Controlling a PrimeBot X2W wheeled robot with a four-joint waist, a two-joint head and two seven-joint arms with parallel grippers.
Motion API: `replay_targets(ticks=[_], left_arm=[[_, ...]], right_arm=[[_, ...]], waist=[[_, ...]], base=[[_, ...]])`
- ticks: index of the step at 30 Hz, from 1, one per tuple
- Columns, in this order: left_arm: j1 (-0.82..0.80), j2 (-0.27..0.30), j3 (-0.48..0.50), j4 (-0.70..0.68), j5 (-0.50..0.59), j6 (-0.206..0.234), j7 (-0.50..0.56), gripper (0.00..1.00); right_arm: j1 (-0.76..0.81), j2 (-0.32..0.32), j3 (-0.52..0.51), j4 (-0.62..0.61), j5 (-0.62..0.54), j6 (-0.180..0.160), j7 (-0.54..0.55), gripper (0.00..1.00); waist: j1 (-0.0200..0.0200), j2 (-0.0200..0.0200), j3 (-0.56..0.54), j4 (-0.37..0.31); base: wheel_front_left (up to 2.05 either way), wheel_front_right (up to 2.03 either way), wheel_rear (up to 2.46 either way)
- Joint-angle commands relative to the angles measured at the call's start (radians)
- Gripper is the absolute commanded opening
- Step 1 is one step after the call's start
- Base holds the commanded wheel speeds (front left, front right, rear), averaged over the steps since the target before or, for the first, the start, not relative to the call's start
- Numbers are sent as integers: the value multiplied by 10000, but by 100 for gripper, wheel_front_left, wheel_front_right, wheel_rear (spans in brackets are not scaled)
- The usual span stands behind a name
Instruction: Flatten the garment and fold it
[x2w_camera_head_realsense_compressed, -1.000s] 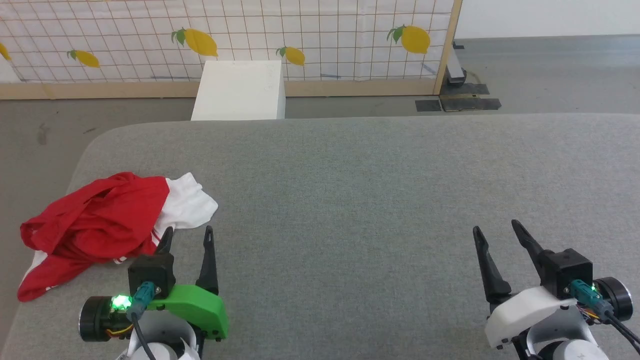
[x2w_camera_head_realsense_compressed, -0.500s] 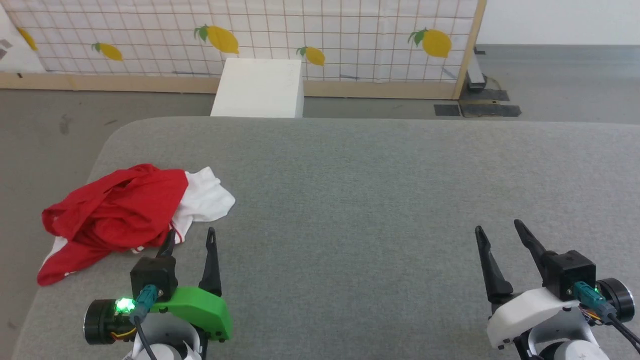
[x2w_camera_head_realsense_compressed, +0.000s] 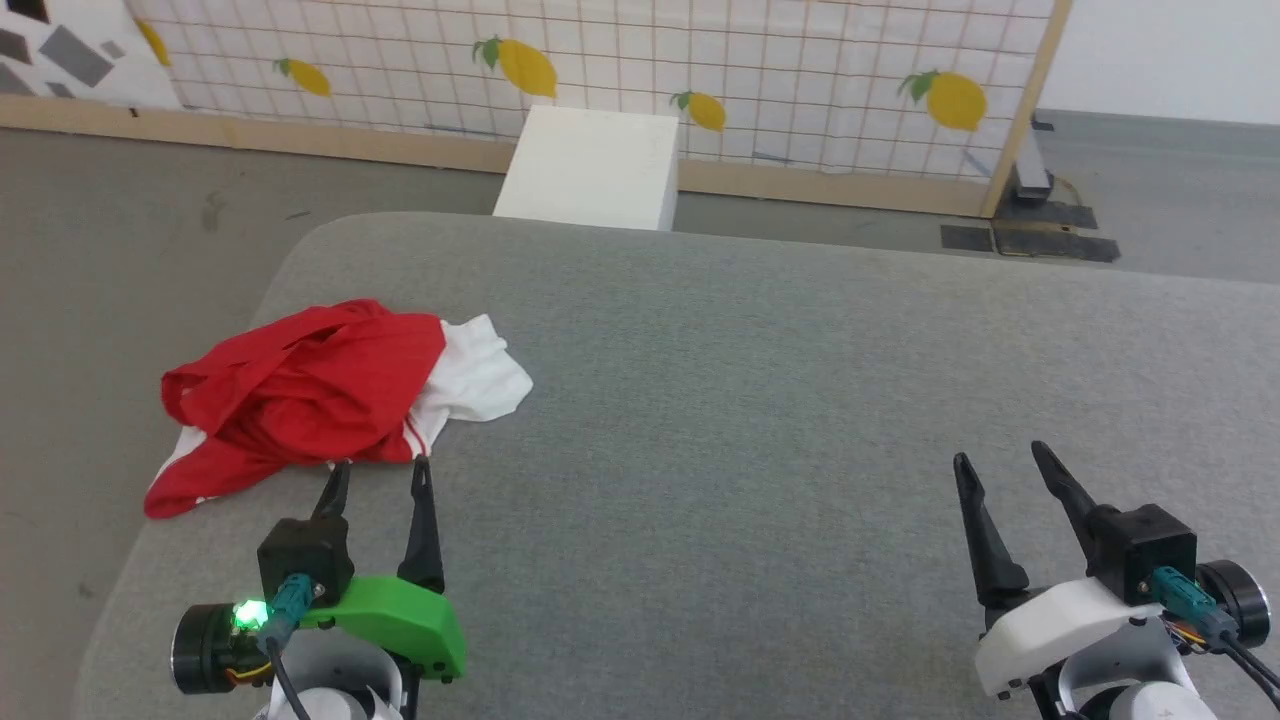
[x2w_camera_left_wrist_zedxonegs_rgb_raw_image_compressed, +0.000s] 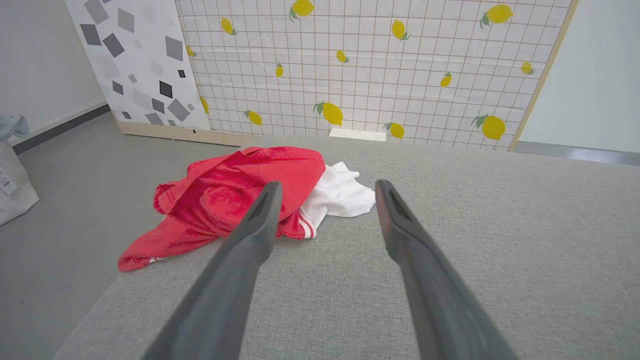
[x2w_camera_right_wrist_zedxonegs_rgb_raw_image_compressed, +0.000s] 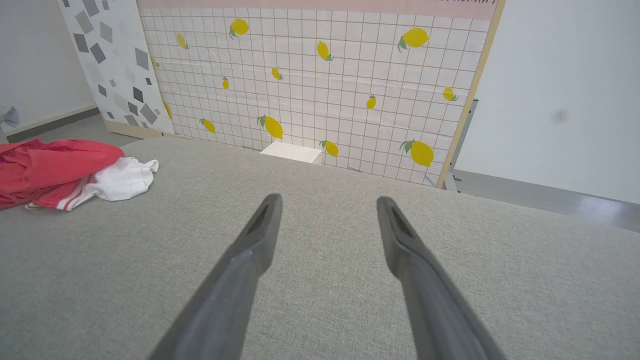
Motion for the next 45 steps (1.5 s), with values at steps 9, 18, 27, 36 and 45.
replay_targets(ticks=[9, 18, 27, 36, 45], left_arm=[[-214, 94, -106, 201, -226, 239, -281, 100], [-270, 133, -210, 352, -420, 381, -463, 100], [-270, 216, -259, 455, -639, 562, -649, 100], [-300, 249, -365, 568, -856, 721, -831, 100], [-347, 296, -466, 720, -1070, 876, -1018, 100]], right_arm=[[-163, 2, -44, 113, 126, -6, -240, 100], [-195, 3, -74, 224, 183, -7, -394, 100], [-241, 4, -55, 319, 247, -8, -545, 100], [-275, 4, -85, 386, 267, -9, -656, 100], [-322, 5, -100, 470, 311, -10, -759, 100]], waist=[[0, 0, -35, 794], [0, 0, -85, 1413], [0, 0, -139, 1962], [0, 0, -134, 2447], [0, 0, -126, 2901]], base=[[0, 0, 0], [0, 0, 0], [0, 0, 0], [0, 0, 0], [0, 0, 0]])
